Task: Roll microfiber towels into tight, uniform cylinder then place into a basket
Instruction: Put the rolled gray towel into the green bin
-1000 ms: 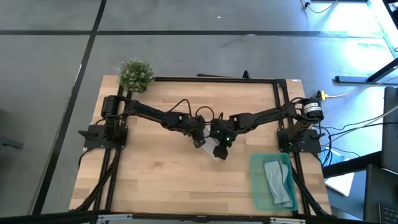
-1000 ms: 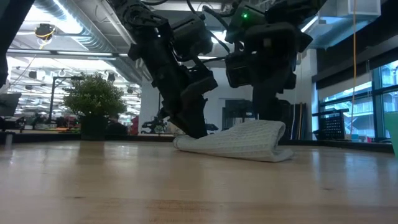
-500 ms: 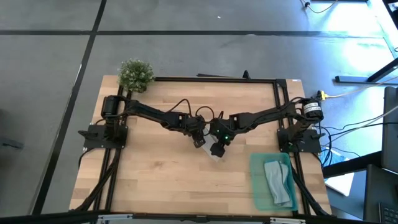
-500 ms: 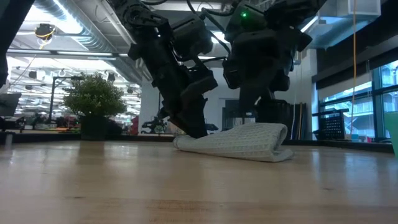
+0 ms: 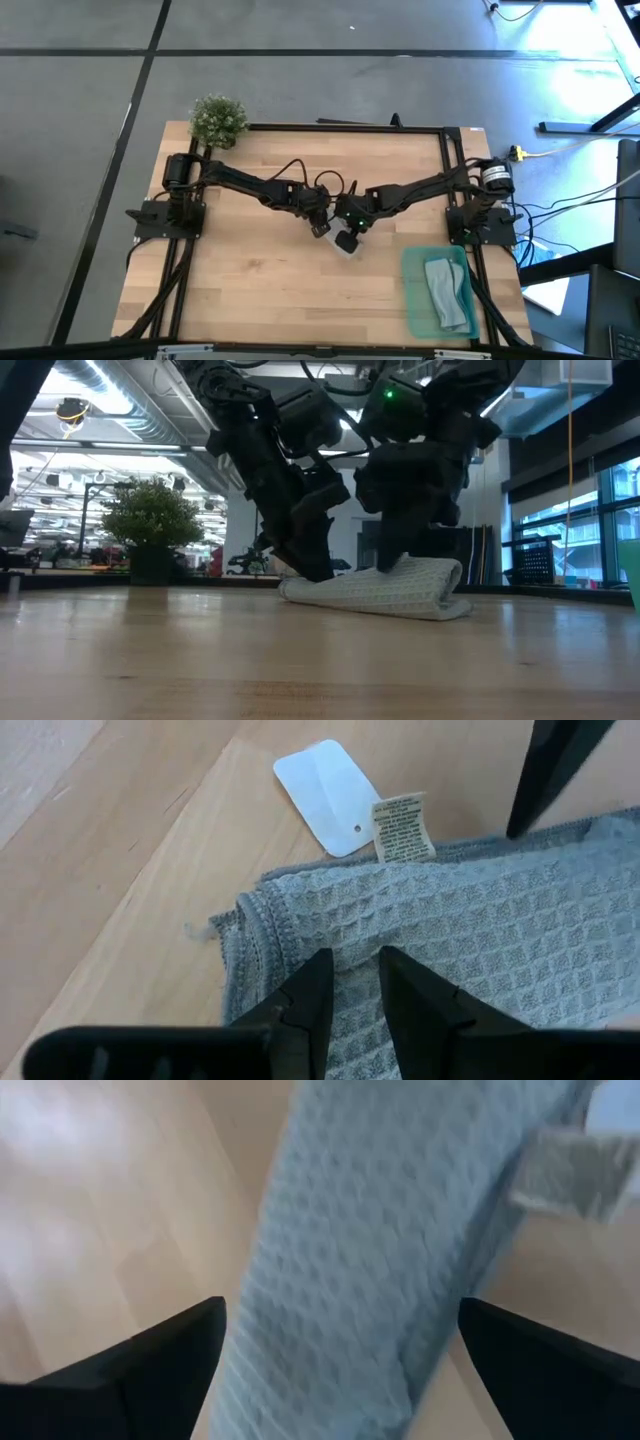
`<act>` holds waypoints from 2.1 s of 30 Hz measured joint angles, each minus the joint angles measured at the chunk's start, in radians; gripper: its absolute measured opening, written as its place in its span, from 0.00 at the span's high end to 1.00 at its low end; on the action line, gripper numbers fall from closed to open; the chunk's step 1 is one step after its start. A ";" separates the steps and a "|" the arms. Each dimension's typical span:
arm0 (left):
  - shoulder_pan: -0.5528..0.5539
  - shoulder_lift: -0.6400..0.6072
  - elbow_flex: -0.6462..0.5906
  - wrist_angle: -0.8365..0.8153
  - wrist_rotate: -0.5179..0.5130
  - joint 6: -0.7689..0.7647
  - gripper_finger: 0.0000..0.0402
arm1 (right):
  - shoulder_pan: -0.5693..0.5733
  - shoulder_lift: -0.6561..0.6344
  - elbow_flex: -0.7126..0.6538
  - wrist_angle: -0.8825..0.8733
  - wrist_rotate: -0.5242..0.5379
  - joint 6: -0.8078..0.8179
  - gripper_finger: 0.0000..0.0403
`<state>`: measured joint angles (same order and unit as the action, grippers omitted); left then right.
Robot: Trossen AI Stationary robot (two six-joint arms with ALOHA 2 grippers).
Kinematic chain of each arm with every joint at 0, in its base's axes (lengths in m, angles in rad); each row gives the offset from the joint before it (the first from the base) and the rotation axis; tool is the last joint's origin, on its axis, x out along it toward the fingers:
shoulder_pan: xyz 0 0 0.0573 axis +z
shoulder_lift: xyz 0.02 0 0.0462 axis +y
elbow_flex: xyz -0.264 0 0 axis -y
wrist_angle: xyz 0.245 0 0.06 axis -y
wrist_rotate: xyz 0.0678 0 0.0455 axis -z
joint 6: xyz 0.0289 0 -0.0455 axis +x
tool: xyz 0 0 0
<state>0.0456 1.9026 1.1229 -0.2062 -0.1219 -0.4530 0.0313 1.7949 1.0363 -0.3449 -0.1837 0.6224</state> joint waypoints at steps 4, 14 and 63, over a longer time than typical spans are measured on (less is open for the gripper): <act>0.000 0.000 0.000 0.008 0.000 0.000 0.80 | 0.013 0.014 0.000 0.011 0.000 0.001 0.01; 0.000 0.000 0.000 0.018 0.000 0.000 0.80 | 0.019 0.039 0.000 0.054 0.006 -0.003 0.01; 0.000 0.000 0.000 0.021 0.000 0.000 0.80 | 0.088 0.082 -0.001 0.006 0.294 -0.394 0.01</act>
<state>0.0452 1.9026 1.1229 -0.1848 -0.1215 -0.4530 0.1196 1.8774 1.0355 -0.3389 0.1103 0.2281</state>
